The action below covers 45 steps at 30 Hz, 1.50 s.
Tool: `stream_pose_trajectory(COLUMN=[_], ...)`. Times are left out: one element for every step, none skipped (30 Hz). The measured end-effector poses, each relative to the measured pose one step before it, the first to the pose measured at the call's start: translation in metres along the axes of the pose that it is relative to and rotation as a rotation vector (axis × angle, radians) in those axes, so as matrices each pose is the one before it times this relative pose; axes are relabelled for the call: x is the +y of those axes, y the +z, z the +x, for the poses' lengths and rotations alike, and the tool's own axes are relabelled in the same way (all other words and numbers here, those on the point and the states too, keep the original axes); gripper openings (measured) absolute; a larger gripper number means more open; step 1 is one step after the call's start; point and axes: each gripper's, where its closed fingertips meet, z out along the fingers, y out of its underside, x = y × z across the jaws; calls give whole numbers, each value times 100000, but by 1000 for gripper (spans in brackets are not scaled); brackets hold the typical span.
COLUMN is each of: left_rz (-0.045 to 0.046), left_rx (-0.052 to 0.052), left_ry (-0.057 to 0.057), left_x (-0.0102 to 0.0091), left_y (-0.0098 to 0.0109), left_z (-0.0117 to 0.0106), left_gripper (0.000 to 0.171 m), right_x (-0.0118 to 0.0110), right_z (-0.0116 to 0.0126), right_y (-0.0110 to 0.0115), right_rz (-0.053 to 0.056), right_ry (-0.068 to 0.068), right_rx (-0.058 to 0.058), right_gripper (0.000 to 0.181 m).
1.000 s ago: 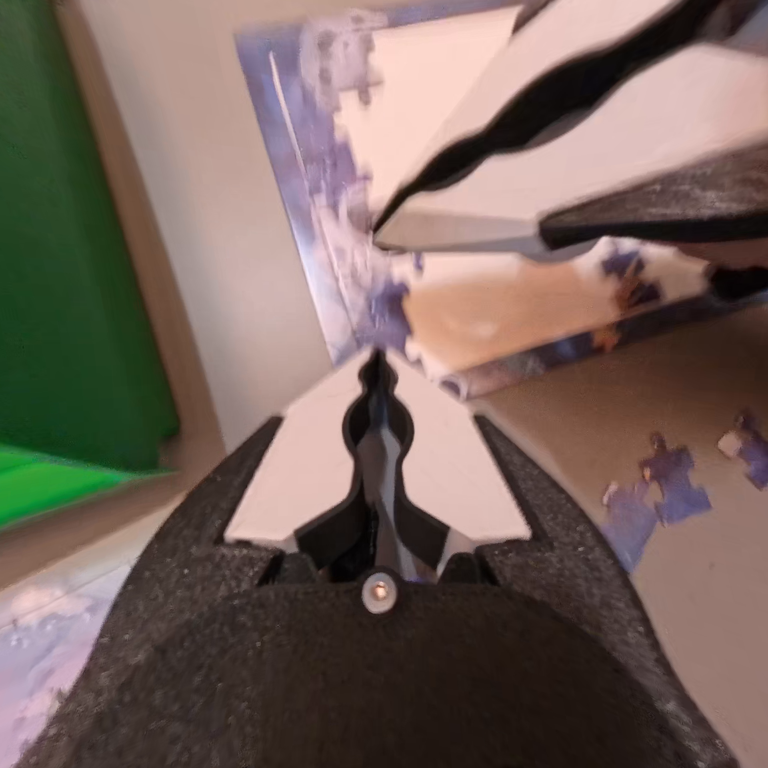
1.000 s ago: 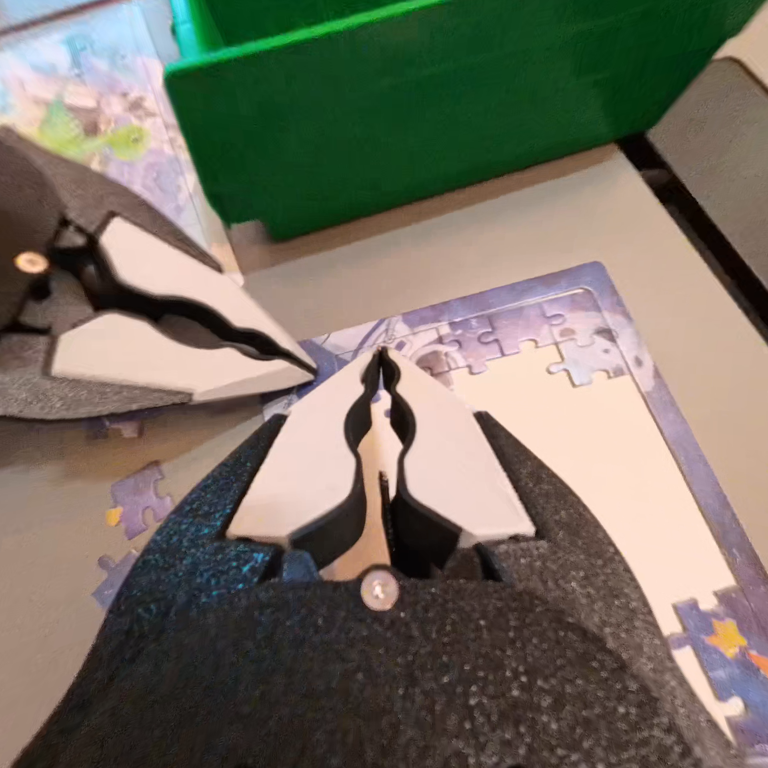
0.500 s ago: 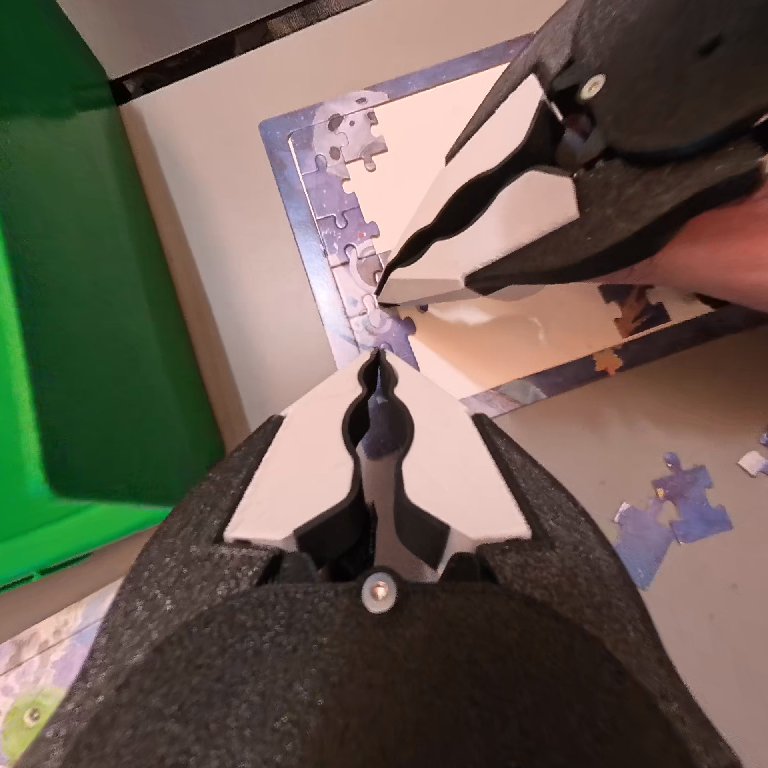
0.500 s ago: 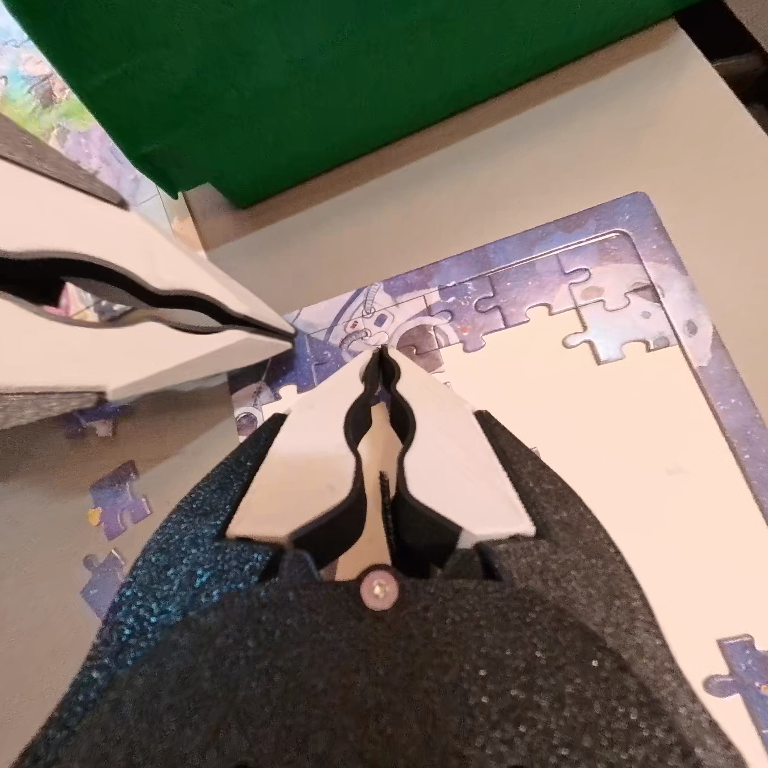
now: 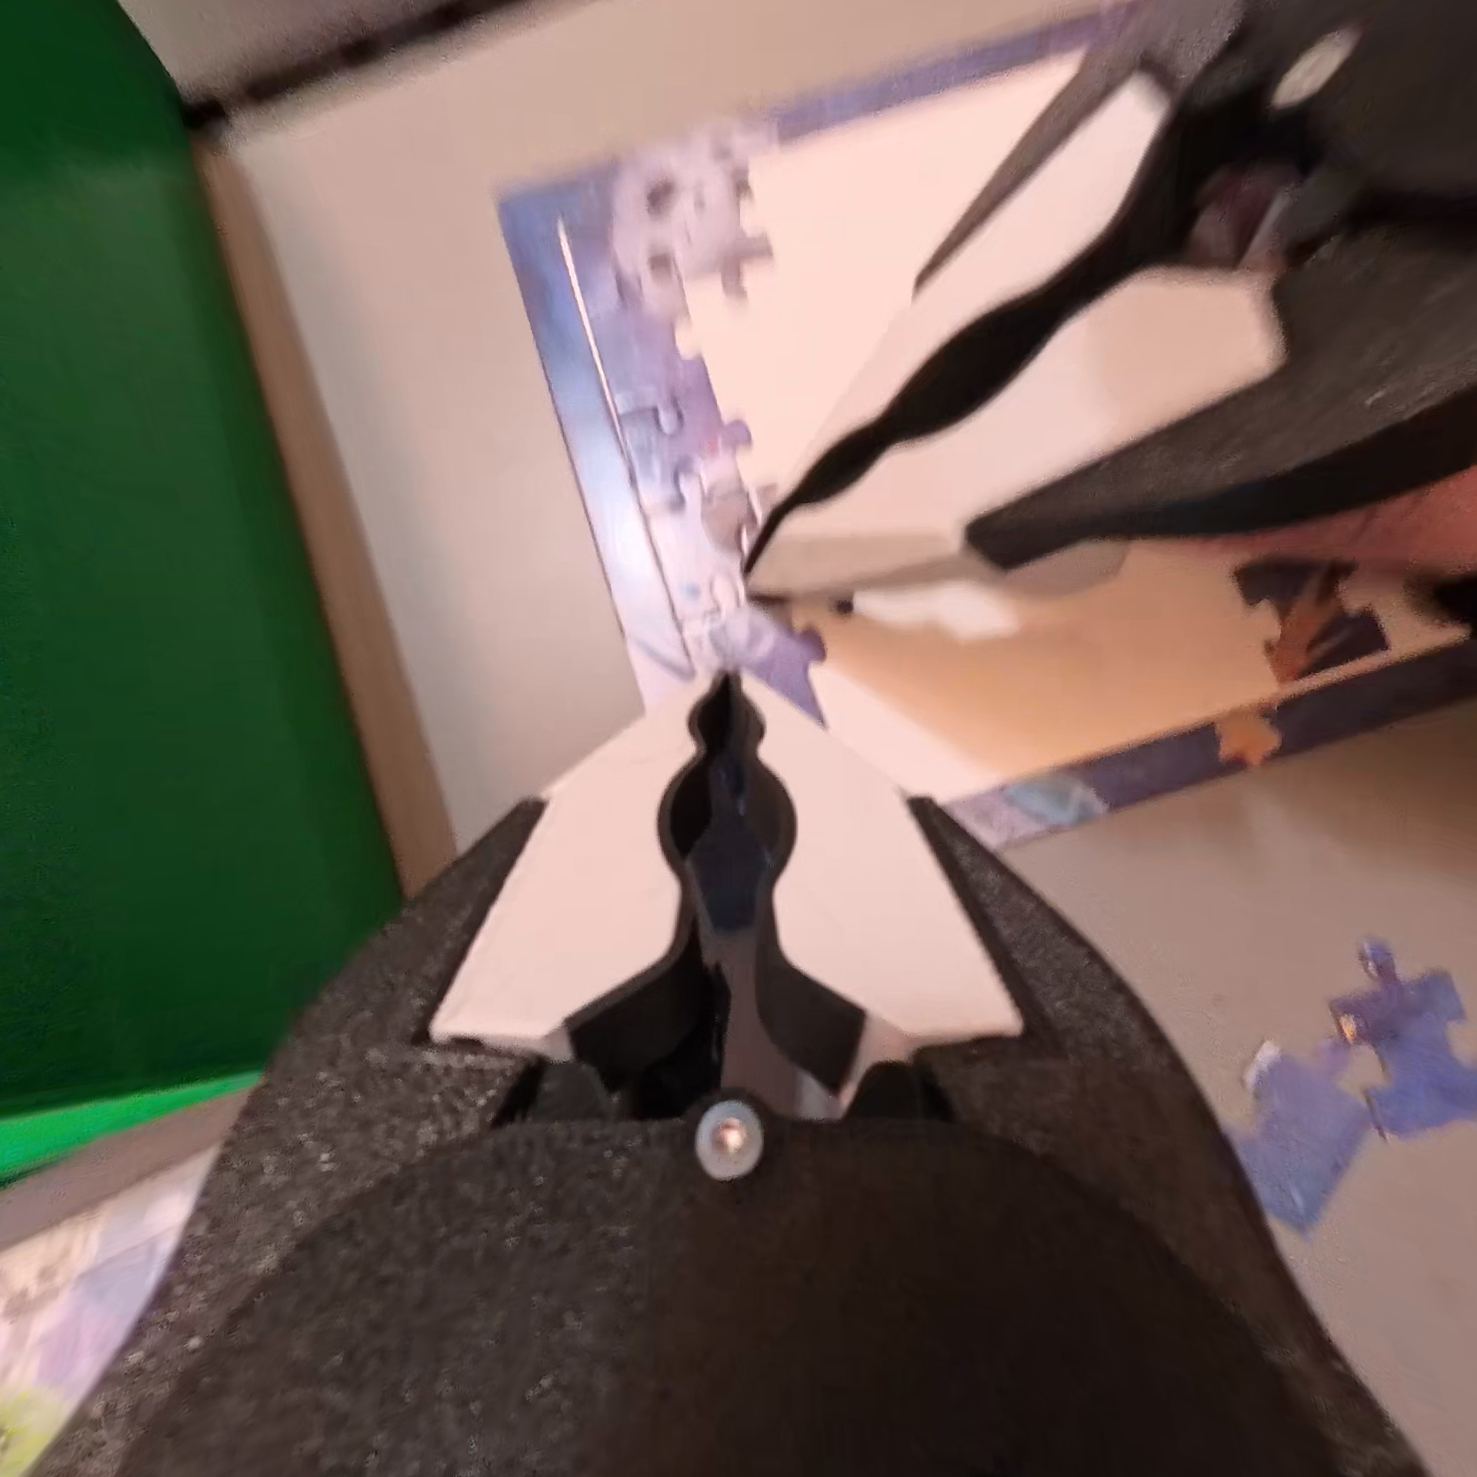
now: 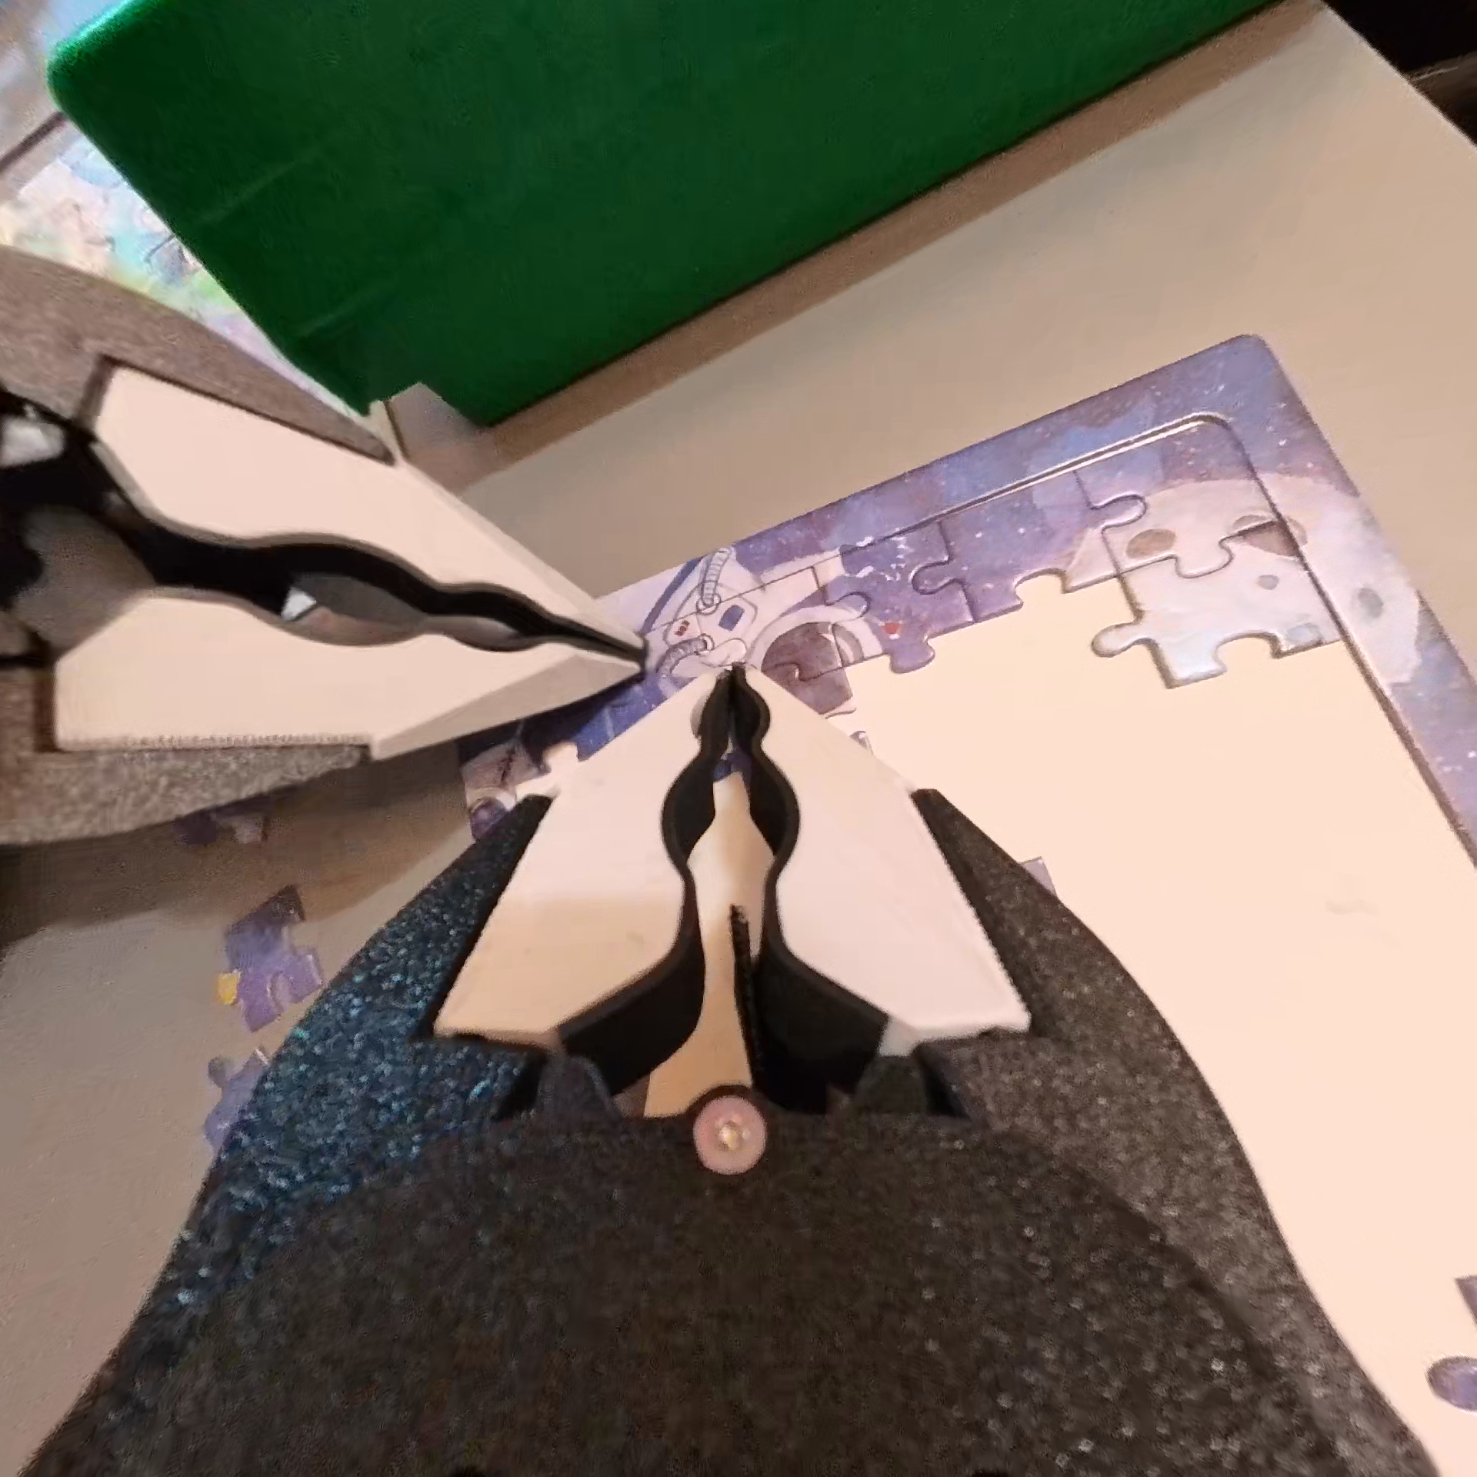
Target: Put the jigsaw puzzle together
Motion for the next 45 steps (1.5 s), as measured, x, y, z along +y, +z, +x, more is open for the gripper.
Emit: stream_pose_trajectory(left_rz=[-2523, 1100, 4831, 3840, 1800, 563, -874, -2032, -4913, -1542, 1915, -1480, -1892, -2065, -705, 2423, 3484, 2230, 896, -677, -2187, -4069, -1398, 792, -1929, -2661, -706, 1846, 1799, 713, -203, -453, -31, 307, 747, 1035, 619, 282, 661, 1686, 1997, 1379, 1007, 768, 394], left_rx=[1015, -1378, -718, 1132, 234, -557, 111, 598, 1286, 1834, 1688, 1403, 656, -498, -2910, -3670, -1618, -632, -406, 92, 670, 1235, 193, 150, 1631, 928, -911, -1139, 291, 544, -110, -93, 669, 1214, 1041, 1156, 1474, 1489, 1969, 2443, 2605, 2071, 1017, 56, -571], left_ry=[340, 474, -359, -995, -281, 1358, 1963, 1185, 499, -514, -1595, -727, 466, 795, 1321, 795, -1374, -2735, -1571, 380, 1287, 1499, 1420, -448, -1009, 1430, 2538, 944, -1431, -2280, -2032, -1465, -1143, -1345, -1926, -2321, -2248, -2243, -2408, -2586, -2525, -2039, -1004, 76, 775], left_x=[150, -315, -821, -727, -400, -122, 180, 501, 1244, 780, -154, -5, -50, -59, -261, -630, -716, -443, -69, 335, 731, 1206, 790, 73, 23, -21, -228, -467, -400, -156, 102, 283, 328, 334, 275, 235, 279, 321, 207, -25, -128, -110, -107, -86, -46], left_y=[-336, -515, -704, -624, -371, -137, 181, 525, 934, 753, 68, -38, -14, -20, -179, -438, -479, -333, -176, -28, 155, 459, 350, -13, -117, -181, -251, -371, -427, -381, -260, -140, -39, -7, -23, -44, -86, -91, -92, -91, -96, -84, -69, -31, 20], left_z=[-100, -355, -154, 251, 261, 268, 357, 309, 369, 353, 83, -11, 17, -64, -447, -622, -445, -298, -103, 163, 366, 488, 216, -29, 30, 26, -69, -83, 50, 37, -59, -42, 72, 127, 12, -67, -127, -176, -116, -14, 46, 14, -81, -108, -90], left_gripper=[0, 0, 0, 0, 0, 0, 0, 0, 0, 1, 0, 1, 0, 0, 0, 0, 0, 0, 0, 0, 0, 0, 2, 2, 1, 0, 0, 0, 0, 0, 0, 0, 0, 0, 0, 0, 4, 5, 5, 7, 8, 9, 9, 9, 9], right_x=[96, -32, -4, 8, -3, -1, -8, 3, -4, 4, -6, 5, 6, 8, 1, 2, 6, 3, -2, 0, -8, 10, -6, -6, 1, -2, 2, 4, 4, 0, 0, -9, -31, -6, 91, 5, 65, 288, 330, 51, -336, -499, -347, -89, 390], right_z=[-156, 16, 10, -9, 6, -4, 6, 0, -3, -2, 3, -9, -4, 2, 9, -5, -1, -8, 3, 3, -4, -2, -3, 2, -6, -3, -3, 1, -7, -4, -2, -7, 1, 8, 60, -91, -388, -666, -799, -141, -89, -709, -395, -347, -207], right_y=[6, 1, 0, 2, 10, -6, 6, 4, -1, -4, 0, 2, 6, 3, -13, 6, -7, 1, 1, 1, 2, 1, 4, 3, 3, 6, 3, -5, 4, 1, -4, -12, -21, -78, -275, -458, -504, -417, -241, -113, -50, 60, 156, 212, 239], right_rz=[-757, -66, -298, -239, -176, -92, 16, 107, 132, 42, -38, -120, -55, -65, -77, 83, 229, 250, 172, 84, 90, 49, -30, -77, -204, -158, -113, -106, 39, 123, 75, -50, -245, -325, -196, 1087, 881, -419, -744, 158, 1810, 2168, 757, -276, -2788], right_ry=[38, -503, -790, -583, -85, 85, 67, 385, 468, -50, -335, -354, -266, -23, -29, -71, 174, 341, 369, 394, 378, 177, 30, -31, -224, -215, -194, -313, -170, 91, 91, -94, 213, 409, -1262, -3371, -5382, -7320, -8598, -6865, -4694, -3866, -2641, -1999, -1804], right_rx=[-715, 564, 608, 373, 207, 45, -211, -376, -273, 17, 258, 307, 290, 153, -1, -102, -224, -348, -441, -488, -375, -194, -60, 112, 208, 300, 367, 254, 69, -93, -214, -279, -331, -343, -236, -1220, -2687, -3614, -3199, 2258, 2923, -1179, 262, -166, 20], right_gripper=[0, 0, 0, 0, 0, 0, 0, 0, 0, 0, 0, 0, 0, 0, 0, 0, 0, 0, 0, 0, 0, 0, 0, 0, 0, 0, 0, 0, 0, 0, 0, 0, 0, 0, 0, 0, 0, 3, 16, 26, 26, 26, 24, 20, 19])
